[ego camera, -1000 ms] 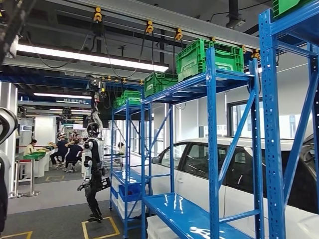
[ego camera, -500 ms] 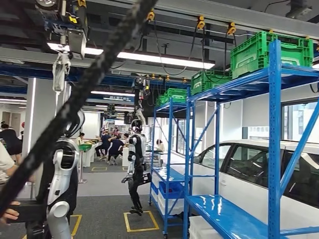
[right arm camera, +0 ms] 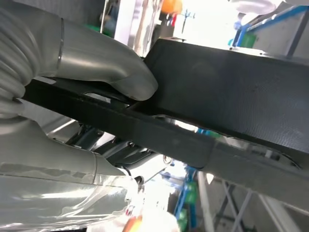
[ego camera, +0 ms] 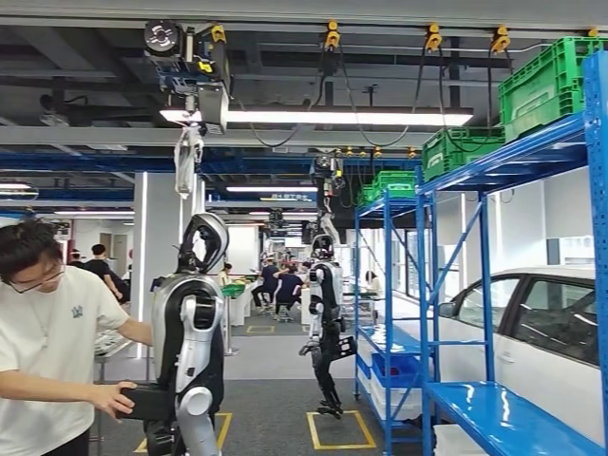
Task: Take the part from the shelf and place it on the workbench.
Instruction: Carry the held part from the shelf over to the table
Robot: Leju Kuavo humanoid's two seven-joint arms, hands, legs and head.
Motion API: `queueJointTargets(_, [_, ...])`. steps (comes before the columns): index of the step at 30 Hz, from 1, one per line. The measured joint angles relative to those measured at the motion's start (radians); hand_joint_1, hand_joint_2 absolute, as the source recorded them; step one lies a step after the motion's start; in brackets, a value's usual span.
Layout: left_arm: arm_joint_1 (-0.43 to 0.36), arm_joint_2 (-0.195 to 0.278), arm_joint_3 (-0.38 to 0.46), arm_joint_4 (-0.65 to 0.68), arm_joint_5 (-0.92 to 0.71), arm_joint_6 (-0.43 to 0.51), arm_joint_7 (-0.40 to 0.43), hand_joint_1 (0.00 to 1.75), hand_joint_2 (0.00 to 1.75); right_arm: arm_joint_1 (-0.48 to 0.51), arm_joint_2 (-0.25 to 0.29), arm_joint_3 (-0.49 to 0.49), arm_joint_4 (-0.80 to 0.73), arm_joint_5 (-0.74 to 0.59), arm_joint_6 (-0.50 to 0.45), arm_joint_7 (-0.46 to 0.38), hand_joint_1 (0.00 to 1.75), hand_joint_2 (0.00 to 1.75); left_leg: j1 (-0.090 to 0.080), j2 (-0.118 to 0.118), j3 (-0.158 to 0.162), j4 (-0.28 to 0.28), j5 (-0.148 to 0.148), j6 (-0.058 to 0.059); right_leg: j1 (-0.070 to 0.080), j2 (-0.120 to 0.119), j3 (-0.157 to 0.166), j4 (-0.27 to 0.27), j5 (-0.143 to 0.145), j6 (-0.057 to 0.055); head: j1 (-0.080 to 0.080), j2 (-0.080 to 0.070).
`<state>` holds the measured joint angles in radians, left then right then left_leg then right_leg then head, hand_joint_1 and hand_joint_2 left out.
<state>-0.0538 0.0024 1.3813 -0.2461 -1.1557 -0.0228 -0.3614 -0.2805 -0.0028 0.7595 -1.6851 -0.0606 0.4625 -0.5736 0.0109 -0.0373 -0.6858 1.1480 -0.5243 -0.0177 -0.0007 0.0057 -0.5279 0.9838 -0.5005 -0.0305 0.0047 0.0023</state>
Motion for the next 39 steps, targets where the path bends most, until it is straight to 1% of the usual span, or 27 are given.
queueJointTargets(2, [-0.005,0.001,0.002,0.0,0.005,-0.001,-0.004,0.0,1.75,0.0,0.001,0.002,0.0,0.004,0.001,0.004,1.75,1.75,0.008,0.022,-0.049,0.113,-0.046,-0.012,-0.001,-0.033,-0.001,0.0,-0.001,0.001,0.0,0.0])
queueJointTargets(3, [-0.006,0.001,0.003,0.0,0.006,-0.003,-0.005,0.0,1.75,0.001,0.001,0.004,0.0,0.006,0.001,0.007,1.75,1.75,0.013,0.027,-0.054,0.131,-0.046,-0.017,-0.001,-0.048,-0.001,0.001,-0.002,0.002,0.0,0.0])
queueJointTargets(4, [-0.005,0.001,0.004,0.0,0.005,-0.004,-0.006,0.0,1.75,0.001,0.002,0.005,0.0,0.008,0.001,0.011,1.75,1.75,0.018,0.032,-0.04,0.111,-0.028,-0.022,-0.002,-0.061,-0.001,0.001,-0.004,0.005,0.0,0.0])
queueJointTargets(5, [-0.005,0.001,0.005,0.0,0.003,-0.005,-0.008,0.0,1.75,0.001,0.002,0.005,0.0,0.011,-0.001,0.014,1.75,1.75,0.021,0.043,-0.007,0.056,0.002,-0.026,-0.003,-0.073,0.001,0.003,-0.007,0.009,0.0,0.0])
queueJointTargets(6, [-0.005,0.002,0.006,0.0,0.001,-0.004,-0.009,0.0,1.75,0.001,0.002,0.005,0.0,0.014,-0.004,0.016,1.75,1.75,0.021,0.068,0.032,-0.011,0.027,-0.029,-0.002,-0.084,0.002,0.005,-0.01,0.015,0.0,0.0])
queueJointTargets(8, [-0.009,0.003,0.006,0.0,-0.004,-0.003,-0.011,0.0,1.75,0.002,0.0,0.006,-0.001,0.02,-0.012,0.016,1.75,1.75,0.016,0.107,0.081,-0.105,0.055,-0.019,0.004,-0.104,0.005,0.012,-0.018,0.028,0.0,0.0])
queueJointTargets(9, [-0.011,0.004,0.006,0.0,-0.006,-0.003,-0.012,0.0,1.75,0.003,-0.002,0.006,-0.001,0.023,-0.016,0.016,1.75,1.75,0.011,0.115,0.086,-0.119,0.053,-0.01,0.007,-0.113,0.006,0.013,-0.02,0.034,0.0,0.0])
queueJointTargets(11, [-0.01,0.005,0.006,0.0,-0.008,-0.004,-0.016,0.0,1.75,0.004,-0.006,0.007,-0.002,0.028,-0.022,0.013,1.75,1.75,0.007,0.095,0.082,-0.12,0.054,0.01,0.005,-0.13,0.01,0.012,-0.024,0.043,0.0,0.0])
queueJointTargets(12, [-0.009,0.005,0.006,0.0,-0.008,-0.005,-0.019,0.0,1.75,0.004,-0.008,0.008,-0.003,0.031,-0.025,0.011,1.75,1.75,0.007,0.085,0.082,-0.121,0.056,0.017,0.002,-0.122,0.01,0.017,-0.033,0.048,0.0,0.0])
queueJointTargets(14, [-0.012,0.008,0.006,0.0,-0.008,-0.006,-0.025,0.0,1.75,0.003,-0.013,0.008,-0.008,0.036,-0.029,0.008,1.75,1.75,0.007,0.063,0.08,-0.123,0.059,0.029,-0.004,-0.071,-0.014,0.081,-0.081,0.054,0.0,0.0])
queueJointTargets(15, [-0.016,0.009,0.006,0.0,-0.008,-0.006,-0.027,0.0,1.75,0.003,-0.016,0.009,-0.01,0.038,-0.031,0.008,1.75,1.75,0.006,0.052,0.079,-0.123,0.06,0.033,-0.005,-0.041,-0.042,0.144,-0.114,0.053,0.0,0.0])
queueJointTargets(17, [-0.022,0.012,0.006,0.0,-0.009,-0.007,-0.029,0.0,1.75,0.003,-0.022,0.01,-0.011,0.041,-0.031,0.008,1.75,1.75,0.001,0.025,0.077,-0.123,0.062,0.039,-0.004,-0.015,-0.105,0.273,-0.163,0.048,0.0,0.0])
queueJointTargets(18, [-0.023,0.013,0.006,0.0,-0.01,-0.008,-0.028,0.0,1.75,0.003,-0.025,0.011,-0.011,0.041,-0.032,0.009,1.75,1.75,-0.003,0.011,0.077,-0.123,0.062,0.041,-0.003,-0.011,-0.121,0.3,-0.161,0.044,0.0,0.0])
queueJointTargets(19, [-0.024,0.015,0.006,0.0,-0.011,-0.008,-0.025,0.0,1.75,0.003,-0.026,0.012,-0.011,0.041,-0.032,0.01,1.75,1.75,-0.006,-0.004,0.078,-0.123,0.063,0.042,-0.001,-0.007,-0.12,0.289,-0.139,0.039,0.0,0.0])
queueJointTargets(20, [-0.023,0.016,0.006,0.0,-0.011,-0.008,-0.023,0.0,1.75,0.001,-0.026,0.012,-0.011,0.041,-0.033,0.012,1.75,1.75,-0.008,-0.019,0.079,-0.122,0.063,0.042,0.001,0.002,-0.103,0.242,-0.102,0.032,0.0,0.0])
queueJointTargets(21, [-0.024,0.017,0.006,0.0,-0.012,-0.008,-0.021,0.0,1.75,-0.003,-0.026,0.013,-0.011,0.042,-0.034,0.015,1.75,1.75,-0.008,-0.032,0.08,-0.122,0.064,0.042,0.003,0.025,-0.078,0.176,-0.06,0.023,0.0,0.0])
queueJointTargets(23, [-0.027,0.021,0.006,0.0,-0.014,-0.006,-0.01,0.0,1.75,-0.013,-0.026,0.015,-0.011,0.044,-0.04,0.021,1.75,1.75,-0.008,-0.057,0.077,-0.121,0.066,0.04,0.006,0.069,-0.037,0.072,-0.008,0.01,0.0,0.0])
queueJointTargets(24, [-0.027,0.023,0.006,0.0,-0.016,-0.004,-0.001,0.0,1.75,-0.019,-0.026,0.016,-0.011,0.044,-0.042,0.024,1.75,1.75,-0.005,-0.068,0.072,-0.121,0.069,0.036,0.007,0.08,-0.029,0.048,-0.001,0.008,0.0,0.0])
queueJointTargets(26, [-0.024,0.03,0.006,0.0,-0.018,0.0,0.011,0.0,1.75,-0.033,-0.025,0.018,-0.011,0.042,-0.045,0.028,1.75,1.75,-0.001,-0.086,0.064,-0.121,0.074,0.026,0.008,0.063,-0.023,0.033,-0.002,0.008,0.0,0.0])
queueJointTargets(27, [-0.021,0.033,0.006,0.0,-0.018,-0.001,0.011,0.0,1.75,-0.039,-0.024,0.019,-0.011,0.041,-0.045,0.029,1.75,1.75,-0.002,-0.078,0.06,-0.119,0.072,0.022,0.006,0.051,-0.021,0.025,-0.001,0.007,0.0,0.0])
queueJointTargets(29, [-0.022,0.039,0.006,0.0,-0.017,-0.004,0.005,0.0,1.75,-0.046,-0.021,0.02,-0.011,0.037,-0.045,0.03,1.75,1.75,-0.005,-0.03,0.037,-0.075,0.041,0.012,0.002,0.024,-0.015,0.012,0.003,0.003,0.0,0.0])
queueJointTargets(31, [-0.029,0.042,0.006,0.0,-0.017,-0.008,0.0,0.0,1.75,-0.047,-0.02,0.021,-0.01,0.035,-0.045,0.031,1.75,1.75,-0.001,0.012,-0.018,0.039,-0.018,0.001,0.002,-0.006,-0.013,0.009,0.004,0.001,0.0,0.0])
queueJointTargets(33, [-0.031,0.043,0.005,0.0,-0.017,-0.011,-0.001,0.0,1.75,-0.046,-0.02,0.024,-0.008,0.034,-0.044,0.034,1.75,1.75,0.009,0.023,-0.061,0.131,-0.046,-0.009,0.002,-0.035,-0.014,0.01,0.002,0.002,0.0,0.0])
queueJointTargets(34, [-0.03,0.043,0.005,0.0,-0.018,-0.012,-0.002,0.0,1.75,-0.046,-0.02,0.025,-0.007,0.033,-0.045,0.035,1.75,1.75,0.014,0.027,-0.058,0.13,-0.035,-0.014,0.002,-0.048,-0.013,0.01,0.001,0.004,0.0,0.0])
queueJointTargets(35, [-0.029,0.043,0.005,0.0,-0.018,-0.012,-0.002,0.0,1.75,-0.046,-0.02,0.027,-0.006,0.033,-0.045,0.036,1.75,1.75,0.019,0.035,-0.036,0.09,-0.008,-0.018,0.001,-0.06,-0.012,0.011,-0.002,0.008,0.0,0.0])
queueJointTargets(37, [-0.031,0.042,0.005,0.0,-0.018,-0.013,-0.003,0.0,1.75,-0.048,-0.02,0.029,-0.006,0.031,-0.045,0.036,1.75,1.75,0.02,0.074,0.033,-0.038,0.046,-0.025,0.001,-0.083,-0.008,0.017,-0.01,0.02,0.0,0.0])
queueJointTargets(39, [-0.035,0.04,0.005,0.0,-0.019,-0.015,-0.004,0.0,1.75,-0.05,-0.02,0.031,-0.005,0.029,-0.045,0.037,1.75,1.75,0.013,0.102,0.067,-0.106,0.063,-0.014,0.006,-0.101,-0.004,0.022,-0.019,0.034,0.0,0.0])
